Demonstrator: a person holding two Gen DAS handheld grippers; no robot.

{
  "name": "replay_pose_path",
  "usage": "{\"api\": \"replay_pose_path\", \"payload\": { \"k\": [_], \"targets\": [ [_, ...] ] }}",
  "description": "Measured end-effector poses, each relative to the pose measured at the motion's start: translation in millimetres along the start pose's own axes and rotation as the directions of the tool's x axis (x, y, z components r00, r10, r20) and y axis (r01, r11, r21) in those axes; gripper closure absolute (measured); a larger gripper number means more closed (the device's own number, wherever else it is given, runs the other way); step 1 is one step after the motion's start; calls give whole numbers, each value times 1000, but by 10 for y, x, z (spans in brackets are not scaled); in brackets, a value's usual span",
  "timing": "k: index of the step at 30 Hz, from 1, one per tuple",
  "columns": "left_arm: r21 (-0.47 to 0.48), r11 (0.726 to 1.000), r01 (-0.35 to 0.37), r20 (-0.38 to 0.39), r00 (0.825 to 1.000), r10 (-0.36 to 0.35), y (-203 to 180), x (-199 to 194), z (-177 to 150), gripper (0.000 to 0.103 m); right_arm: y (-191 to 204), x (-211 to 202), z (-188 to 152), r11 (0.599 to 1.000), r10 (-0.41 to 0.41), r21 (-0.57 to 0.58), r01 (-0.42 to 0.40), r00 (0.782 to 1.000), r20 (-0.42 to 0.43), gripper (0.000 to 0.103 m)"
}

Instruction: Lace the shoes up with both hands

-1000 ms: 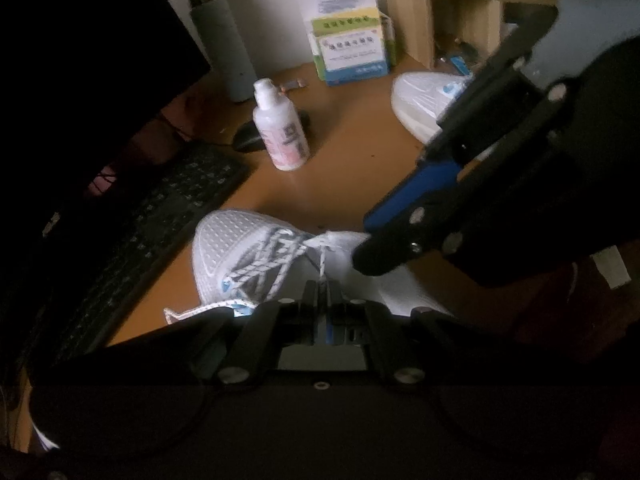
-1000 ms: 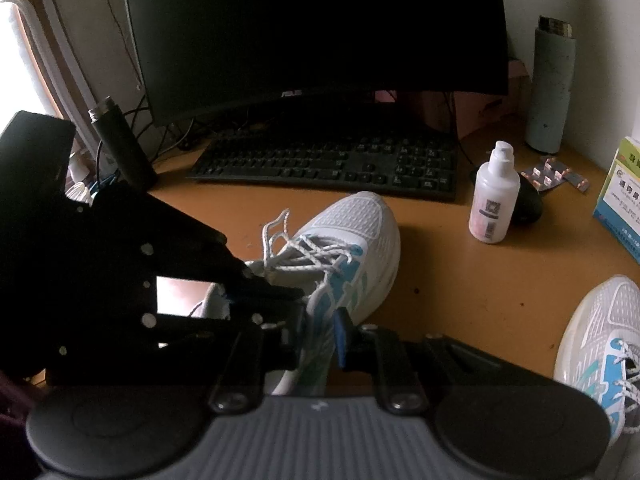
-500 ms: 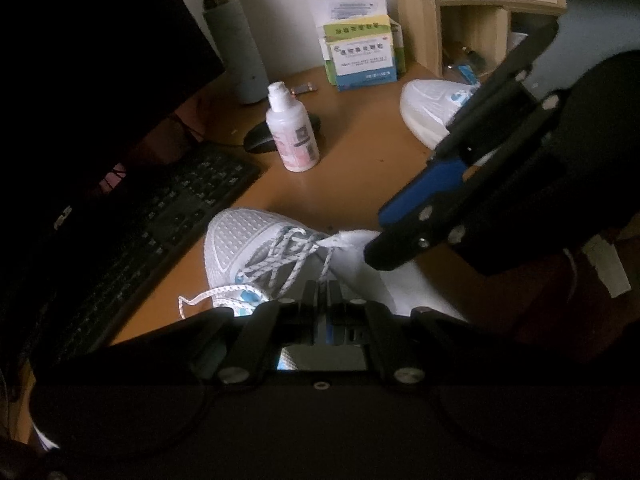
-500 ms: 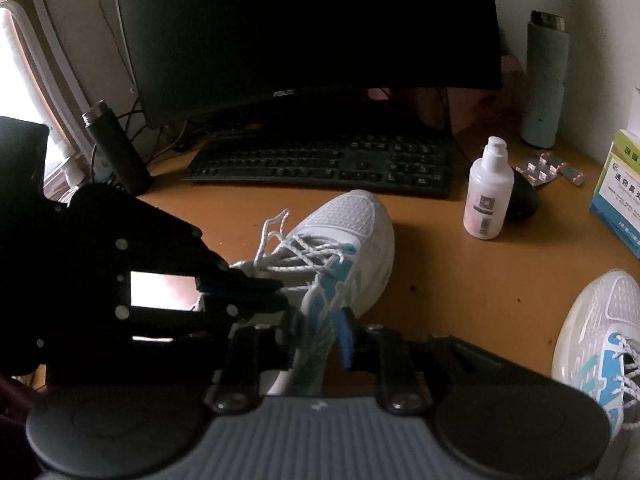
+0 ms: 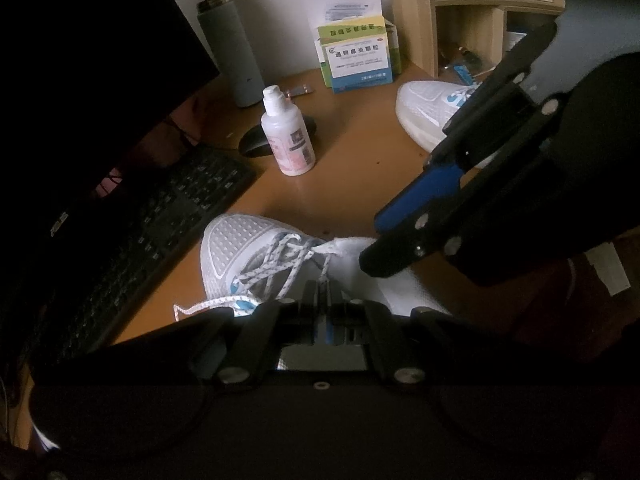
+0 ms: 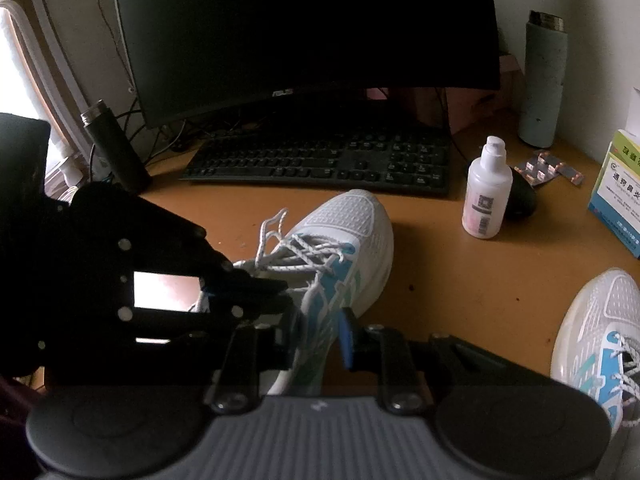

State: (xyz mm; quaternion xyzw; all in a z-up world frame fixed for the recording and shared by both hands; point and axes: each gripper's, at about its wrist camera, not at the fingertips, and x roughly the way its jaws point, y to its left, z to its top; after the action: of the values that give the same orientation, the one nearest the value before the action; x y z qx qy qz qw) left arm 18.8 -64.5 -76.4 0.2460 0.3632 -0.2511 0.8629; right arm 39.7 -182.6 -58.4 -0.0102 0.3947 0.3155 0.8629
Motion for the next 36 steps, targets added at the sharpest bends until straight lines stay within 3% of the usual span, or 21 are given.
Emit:
{"api": "replay_pose_path", "payload": {
  "k": [14, 18, 22, 27, 33, 36],
  "targets": [
    [25, 1000, 6, 36, 999, -7, -30, 58, 63, 103, -29, -122, 43, 999, 17, 32, -17, 1000, 6, 82],
    [34, 999, 1, 39, 999, -2, -42, 94, 69, 103, -145, -192, 90, 992, 7, 126, -15, 998, 59, 82],
    [38, 999, 6, 43, 999, -8, -38, 87, 67, 103, -264, -88, 112, 978, 25, 205, -34, 999, 47, 82],
    [48, 999, 3, 44, 999, -5, -43, 86, 51, 103, -427, 67, 57, 929, 83, 358, -93, 996, 44, 82],
    [51, 999, 1, 46, 999, -4, -47, 83, 47, 103, -610, 218, 38, 829, 161, 530, -180, 984, 81, 82],
    [50, 999, -2, 42, 999, 0, -49, 86, 40, 103, -643, 290, 48, 801, 191, 562, -209, 977, 92, 89]
  ]
}}
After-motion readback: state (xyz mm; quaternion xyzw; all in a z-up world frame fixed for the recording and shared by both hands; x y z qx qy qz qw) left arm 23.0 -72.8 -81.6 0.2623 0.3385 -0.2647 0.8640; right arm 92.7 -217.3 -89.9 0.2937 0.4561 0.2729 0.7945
